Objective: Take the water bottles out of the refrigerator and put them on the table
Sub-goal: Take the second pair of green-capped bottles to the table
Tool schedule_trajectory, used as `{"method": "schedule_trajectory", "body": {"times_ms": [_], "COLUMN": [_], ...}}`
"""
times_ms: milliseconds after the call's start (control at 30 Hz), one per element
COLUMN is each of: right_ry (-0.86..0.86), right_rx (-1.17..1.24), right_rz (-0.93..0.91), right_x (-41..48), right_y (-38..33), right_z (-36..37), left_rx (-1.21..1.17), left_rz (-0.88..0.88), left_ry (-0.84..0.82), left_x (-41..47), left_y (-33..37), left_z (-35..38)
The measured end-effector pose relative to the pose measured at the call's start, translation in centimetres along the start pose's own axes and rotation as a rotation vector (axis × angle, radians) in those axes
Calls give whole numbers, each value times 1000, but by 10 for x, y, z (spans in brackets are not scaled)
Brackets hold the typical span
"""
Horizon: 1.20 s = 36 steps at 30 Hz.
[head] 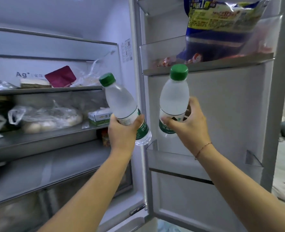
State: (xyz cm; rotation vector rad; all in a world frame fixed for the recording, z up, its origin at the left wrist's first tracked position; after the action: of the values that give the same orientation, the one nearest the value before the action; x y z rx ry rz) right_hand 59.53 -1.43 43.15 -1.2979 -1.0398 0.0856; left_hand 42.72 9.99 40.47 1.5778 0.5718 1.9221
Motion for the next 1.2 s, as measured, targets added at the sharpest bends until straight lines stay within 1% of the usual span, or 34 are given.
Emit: {"method": "schedule_trajectory", "body": {"times_ms": [133,300,467,633,900,1200], "right_ry": [-187,-407,-609,-821,-1124,-1387], "right_rx": [130,172,188,199,307,405], "right_rz": [14,46,102,137,149,237], "right_x": [-16,-57,-121,-201,-355,-579], "right_y": [-17,-14,-11,-35,-117,-225], "right_z": [28,83,141,194,243,266], "left_rx": [148,318,525,663,802,943], "left_rz": [-1,-43,-109,-197,-268,-267], "left_ry": [63,132,236,323,530,709], "left_x": [-14,-45,-81,-129,-217,-348], "left_y": [10,20,39,74,174,328], "left_z": [-46,-117,-204,-296,-437,-593]}}
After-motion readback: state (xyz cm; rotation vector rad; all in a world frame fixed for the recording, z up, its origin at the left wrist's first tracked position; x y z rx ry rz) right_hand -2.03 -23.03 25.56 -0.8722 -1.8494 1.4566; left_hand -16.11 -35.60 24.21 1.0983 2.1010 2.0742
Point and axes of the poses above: each hand's wrist, its own x-axis towards the middle knuckle, its own z-axis out of the palm, y = z × x, the point moved 4 cm from there along x, towards the middle knuckle, and after that the axes turned 15 degrees about z, right-handed, at the moved point
